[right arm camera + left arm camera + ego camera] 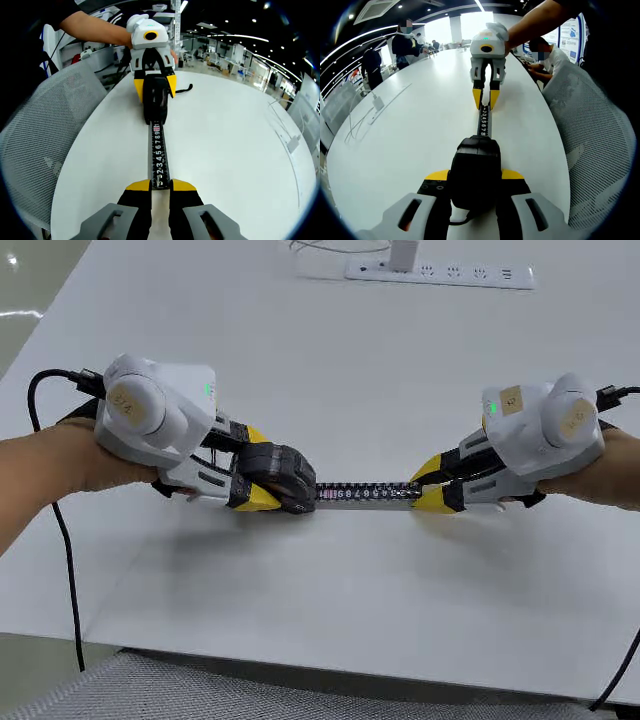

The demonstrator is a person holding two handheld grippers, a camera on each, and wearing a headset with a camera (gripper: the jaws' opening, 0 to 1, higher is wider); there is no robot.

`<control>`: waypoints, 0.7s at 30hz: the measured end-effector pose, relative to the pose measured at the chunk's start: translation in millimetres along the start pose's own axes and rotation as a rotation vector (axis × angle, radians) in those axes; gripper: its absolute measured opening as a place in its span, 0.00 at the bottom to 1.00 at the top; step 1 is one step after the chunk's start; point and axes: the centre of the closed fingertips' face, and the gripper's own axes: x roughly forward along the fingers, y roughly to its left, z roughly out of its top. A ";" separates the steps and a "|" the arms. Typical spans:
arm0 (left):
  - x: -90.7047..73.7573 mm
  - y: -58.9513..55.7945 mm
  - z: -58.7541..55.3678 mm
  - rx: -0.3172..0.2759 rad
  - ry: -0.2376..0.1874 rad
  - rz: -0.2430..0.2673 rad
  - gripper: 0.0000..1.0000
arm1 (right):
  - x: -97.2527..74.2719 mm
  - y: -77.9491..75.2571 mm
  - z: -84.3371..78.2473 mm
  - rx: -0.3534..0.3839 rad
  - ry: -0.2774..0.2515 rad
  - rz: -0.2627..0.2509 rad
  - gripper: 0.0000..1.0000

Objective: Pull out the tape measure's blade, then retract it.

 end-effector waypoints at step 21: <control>-0.1 0.6 -0.2 0.001 0.001 0.001 0.28 | -14.8 -0.3 -14.9 0.011 0.015 -0.009 0.08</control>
